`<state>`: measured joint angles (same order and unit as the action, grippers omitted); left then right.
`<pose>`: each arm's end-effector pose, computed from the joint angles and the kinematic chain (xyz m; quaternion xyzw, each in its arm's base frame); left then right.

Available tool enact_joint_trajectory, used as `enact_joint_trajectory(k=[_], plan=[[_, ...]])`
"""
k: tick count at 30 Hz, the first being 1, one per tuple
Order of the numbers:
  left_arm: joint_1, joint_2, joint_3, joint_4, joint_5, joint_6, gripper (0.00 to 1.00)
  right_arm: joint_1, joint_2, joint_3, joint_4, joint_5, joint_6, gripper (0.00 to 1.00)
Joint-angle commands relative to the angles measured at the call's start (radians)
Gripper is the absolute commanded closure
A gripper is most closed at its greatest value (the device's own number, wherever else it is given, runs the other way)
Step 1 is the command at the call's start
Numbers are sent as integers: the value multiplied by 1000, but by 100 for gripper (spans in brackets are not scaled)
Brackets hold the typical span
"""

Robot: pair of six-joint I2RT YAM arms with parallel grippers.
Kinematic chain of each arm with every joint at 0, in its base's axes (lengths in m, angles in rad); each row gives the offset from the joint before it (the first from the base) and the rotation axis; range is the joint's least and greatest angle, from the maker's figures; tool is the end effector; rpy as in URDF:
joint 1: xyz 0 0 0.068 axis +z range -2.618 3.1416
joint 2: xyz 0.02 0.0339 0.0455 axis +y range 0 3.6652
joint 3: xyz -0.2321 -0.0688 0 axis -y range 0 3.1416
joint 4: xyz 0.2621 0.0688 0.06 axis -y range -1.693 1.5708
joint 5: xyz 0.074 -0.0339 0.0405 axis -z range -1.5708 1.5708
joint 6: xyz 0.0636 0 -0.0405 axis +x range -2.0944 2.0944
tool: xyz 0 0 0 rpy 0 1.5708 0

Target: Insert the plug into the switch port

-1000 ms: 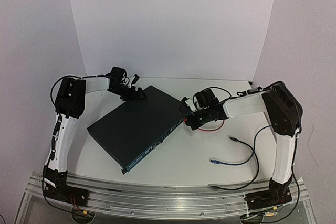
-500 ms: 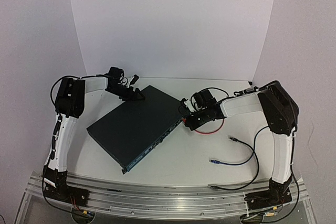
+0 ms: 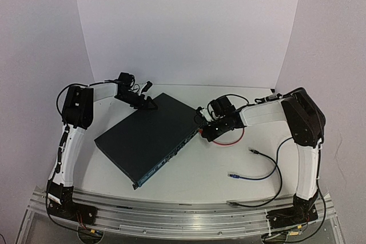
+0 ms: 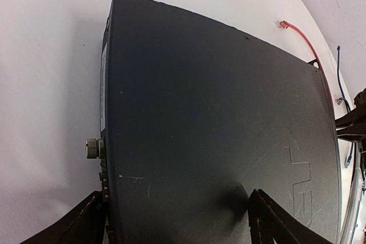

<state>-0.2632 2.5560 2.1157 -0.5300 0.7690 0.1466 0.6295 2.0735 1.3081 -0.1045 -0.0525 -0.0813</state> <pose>0.5135 -0.1842 0.0856 0.2888 0.8444 -0.3737 0.2528 0.3627 0.2683 0.0735 -0.3352 0.8771 0.1166 0.3237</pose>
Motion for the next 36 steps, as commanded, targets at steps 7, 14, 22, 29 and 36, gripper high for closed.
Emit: enact_joint_trajectory(k=[7, 14, 22, 29, 36], plan=[[-73, 43, 10, -119, 137, 61, 19, 4, -91, 86, 136, 3, 9, 100], [-76, 41, 13, -127, 154, 77, 20, 3, -47, 112, 138, -40, 2, 100], [-102, 68, 41, -156, 166, 100, 22, 3, -7, 140, 156, -73, -2, 100], [-118, 75, 30, -144, 193, 90, 23, 3, 29, 161, 162, -87, 2, 100], [-132, 87, 35, -173, 193, 101, 24, 3, 75, 192, 167, -81, 0, 100]])
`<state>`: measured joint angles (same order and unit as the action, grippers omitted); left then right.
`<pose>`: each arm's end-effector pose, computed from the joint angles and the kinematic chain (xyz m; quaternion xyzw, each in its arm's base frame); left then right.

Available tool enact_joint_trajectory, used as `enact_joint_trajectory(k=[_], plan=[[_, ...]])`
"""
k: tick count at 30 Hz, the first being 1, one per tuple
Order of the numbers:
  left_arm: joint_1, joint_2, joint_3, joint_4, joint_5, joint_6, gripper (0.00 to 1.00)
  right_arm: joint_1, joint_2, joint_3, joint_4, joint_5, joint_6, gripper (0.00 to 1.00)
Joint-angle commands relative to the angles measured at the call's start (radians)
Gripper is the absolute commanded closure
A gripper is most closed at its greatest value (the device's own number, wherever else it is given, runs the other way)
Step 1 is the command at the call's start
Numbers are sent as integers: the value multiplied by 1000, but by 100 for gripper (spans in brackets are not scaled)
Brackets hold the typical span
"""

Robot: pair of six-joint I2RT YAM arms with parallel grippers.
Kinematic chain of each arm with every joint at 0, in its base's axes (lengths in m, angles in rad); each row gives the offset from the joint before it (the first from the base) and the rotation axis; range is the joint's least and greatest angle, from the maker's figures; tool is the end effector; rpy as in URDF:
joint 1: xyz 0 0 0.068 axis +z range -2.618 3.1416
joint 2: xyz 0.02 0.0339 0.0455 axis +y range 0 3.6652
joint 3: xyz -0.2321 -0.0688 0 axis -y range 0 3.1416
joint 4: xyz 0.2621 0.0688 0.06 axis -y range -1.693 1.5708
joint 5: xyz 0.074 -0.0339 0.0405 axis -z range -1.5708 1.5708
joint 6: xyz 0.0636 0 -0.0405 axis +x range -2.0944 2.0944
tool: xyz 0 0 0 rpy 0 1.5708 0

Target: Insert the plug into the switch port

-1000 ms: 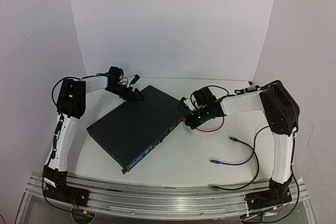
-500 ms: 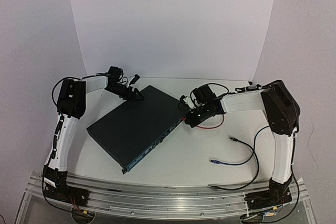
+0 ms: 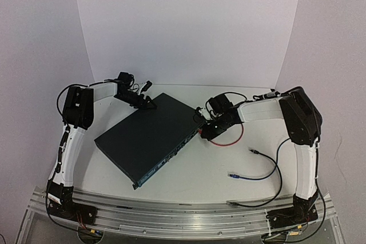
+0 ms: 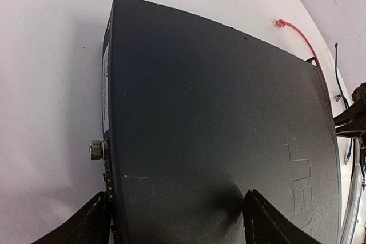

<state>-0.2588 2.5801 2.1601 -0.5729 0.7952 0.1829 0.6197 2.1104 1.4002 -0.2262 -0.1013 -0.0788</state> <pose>0.5152 -0.1834 0.0857 0.3013 0.8381 -0.3809 0.2484 0.3695 0.2715 0.0767 -0.3395 0.8862 0.1296 0.2873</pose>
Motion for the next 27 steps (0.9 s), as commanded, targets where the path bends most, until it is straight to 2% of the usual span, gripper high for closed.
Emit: enact_joint_trajectory(k=[1, 16, 18, 27], plan=[[-137, 63, -8, -134, 166, 69, 24, 12, 33, 99, 291, -31, -5, 100], [-139, 64, -3, -145, 148, 83, 27, 9, -81, 78, 285, -28, -26, 100], [-140, 64, -2, -152, 144, 88, 28, 3, -89, 90, 275, -67, -9, 100], [-141, 64, -3, -144, 148, 82, 29, 0, -51, 150, 246, -100, 15, 100]])
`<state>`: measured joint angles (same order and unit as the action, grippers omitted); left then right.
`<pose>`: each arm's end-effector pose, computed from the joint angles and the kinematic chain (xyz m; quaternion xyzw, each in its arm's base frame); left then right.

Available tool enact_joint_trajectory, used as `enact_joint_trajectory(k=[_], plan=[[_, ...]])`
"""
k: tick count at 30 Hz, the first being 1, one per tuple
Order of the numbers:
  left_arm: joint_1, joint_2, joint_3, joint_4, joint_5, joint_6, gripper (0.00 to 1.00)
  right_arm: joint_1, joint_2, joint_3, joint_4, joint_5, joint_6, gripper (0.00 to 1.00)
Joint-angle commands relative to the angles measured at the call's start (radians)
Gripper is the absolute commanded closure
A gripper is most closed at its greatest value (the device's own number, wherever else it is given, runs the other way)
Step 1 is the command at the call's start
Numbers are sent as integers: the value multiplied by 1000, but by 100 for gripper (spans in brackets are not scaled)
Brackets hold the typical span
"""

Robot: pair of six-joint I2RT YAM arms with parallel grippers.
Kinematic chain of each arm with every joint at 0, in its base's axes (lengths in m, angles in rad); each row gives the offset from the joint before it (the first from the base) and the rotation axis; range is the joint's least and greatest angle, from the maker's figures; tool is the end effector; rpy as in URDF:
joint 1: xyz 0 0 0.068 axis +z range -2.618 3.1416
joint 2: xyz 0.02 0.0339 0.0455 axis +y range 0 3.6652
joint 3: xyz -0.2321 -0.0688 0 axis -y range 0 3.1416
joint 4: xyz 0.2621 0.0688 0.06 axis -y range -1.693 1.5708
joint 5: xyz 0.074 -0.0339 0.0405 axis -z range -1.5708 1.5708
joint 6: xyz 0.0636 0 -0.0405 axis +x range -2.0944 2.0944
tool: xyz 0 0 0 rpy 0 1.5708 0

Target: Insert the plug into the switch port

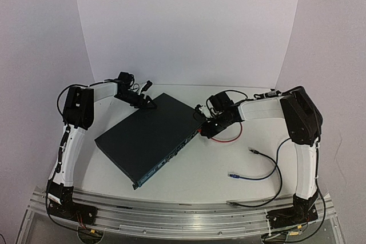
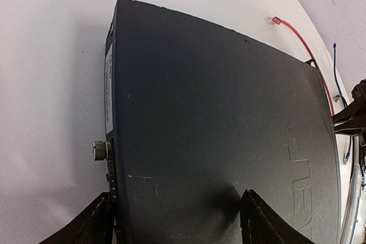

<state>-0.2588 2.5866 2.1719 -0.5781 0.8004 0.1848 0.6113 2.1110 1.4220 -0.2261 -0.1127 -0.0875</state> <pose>0.5161 -0.1838 0.0860 0.3025 0.8367 -0.3829 0.2485 0.3754 0.2719 0.0835 -0.3406 0.8819 0.1347 0.2967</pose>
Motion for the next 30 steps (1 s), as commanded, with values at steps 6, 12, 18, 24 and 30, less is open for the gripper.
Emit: enact_joint_trajectory(k=[6, 12, 18, 24, 30], plan=[[-143, 58, -11, -132, 154, 77, 30, 9, -14, 155, 234, -82, 28, 100], [-155, 69, -1, -139, 176, 85, 30, 9, 15, 202, 233, -96, 32, 100], [-174, 82, 4, -156, 178, 100, 31, 9, 54, 259, 240, -96, 51, 100], [-181, 87, -5, -159, 184, 105, 33, 8, 68, 322, 265, -122, 80, 100], [-191, 81, -13, -169, 185, 118, 33, 9, 102, 368, 293, -122, 117, 100]])
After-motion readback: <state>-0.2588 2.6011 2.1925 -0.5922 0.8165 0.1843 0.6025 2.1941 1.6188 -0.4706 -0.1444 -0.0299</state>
